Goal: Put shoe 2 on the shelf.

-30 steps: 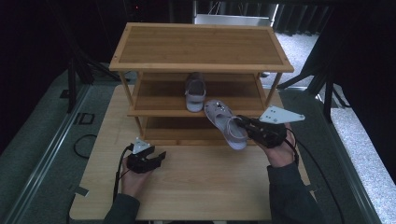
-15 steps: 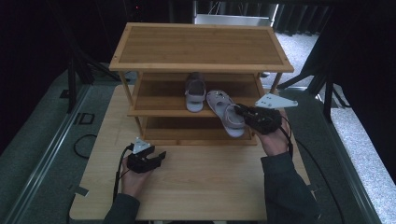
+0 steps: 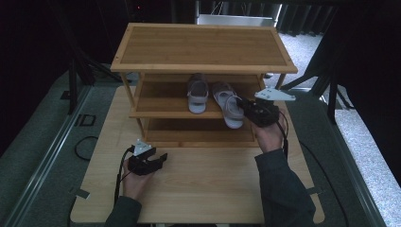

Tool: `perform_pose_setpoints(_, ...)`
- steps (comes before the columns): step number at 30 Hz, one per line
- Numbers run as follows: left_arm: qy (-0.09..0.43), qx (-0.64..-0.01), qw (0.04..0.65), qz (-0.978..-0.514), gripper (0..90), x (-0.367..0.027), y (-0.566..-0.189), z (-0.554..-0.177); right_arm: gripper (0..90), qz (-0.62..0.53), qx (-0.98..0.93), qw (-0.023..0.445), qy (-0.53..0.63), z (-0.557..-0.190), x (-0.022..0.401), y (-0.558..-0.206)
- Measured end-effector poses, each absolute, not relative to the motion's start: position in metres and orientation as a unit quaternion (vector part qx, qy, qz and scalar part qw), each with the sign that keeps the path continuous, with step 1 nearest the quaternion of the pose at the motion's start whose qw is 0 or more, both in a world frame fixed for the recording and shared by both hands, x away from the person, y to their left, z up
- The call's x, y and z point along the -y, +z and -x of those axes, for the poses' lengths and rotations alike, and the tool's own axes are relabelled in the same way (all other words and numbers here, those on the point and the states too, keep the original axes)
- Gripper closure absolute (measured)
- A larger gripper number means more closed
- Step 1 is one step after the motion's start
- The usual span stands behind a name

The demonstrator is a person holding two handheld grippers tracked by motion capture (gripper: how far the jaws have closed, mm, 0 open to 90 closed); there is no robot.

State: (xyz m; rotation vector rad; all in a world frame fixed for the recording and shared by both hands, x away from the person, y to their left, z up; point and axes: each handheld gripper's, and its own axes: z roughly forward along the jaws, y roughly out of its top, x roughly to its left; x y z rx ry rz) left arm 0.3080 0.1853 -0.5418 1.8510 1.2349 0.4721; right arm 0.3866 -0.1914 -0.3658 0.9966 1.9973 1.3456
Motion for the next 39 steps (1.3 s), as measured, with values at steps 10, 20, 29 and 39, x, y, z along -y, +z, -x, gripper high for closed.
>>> perform_pose_setpoints(10, 0.189, -0.493, 0.421, -0.738, 44.2, -0.186, -0.541, -0.307, 83.3, -0.387, -0.729, 0.276, 0.493, -0.399, 0.18, -0.365)
perform_pose_setpoints(20, 0.188, -0.491, 0.42, -0.74, 44.2, -0.185, -0.542, -0.308, 83.2, -0.413, -0.715, 0.28, 0.49, -0.412, 0.166, -0.365)
perform_pose_setpoints(29, 0.19, -0.492, 0.423, -0.737, 44.2, -0.187, -0.54, -0.307, 83.2, -0.424, -0.713, 0.297, 0.473, -0.418, 0.149, -0.368)
perform_pose_setpoints(39, 0.191, -0.492, 0.422, -0.737, 44.2, -0.187, -0.54, -0.307, 83.2, -0.436, -0.707, 0.313, 0.46, -0.425, 0.141, -0.368)
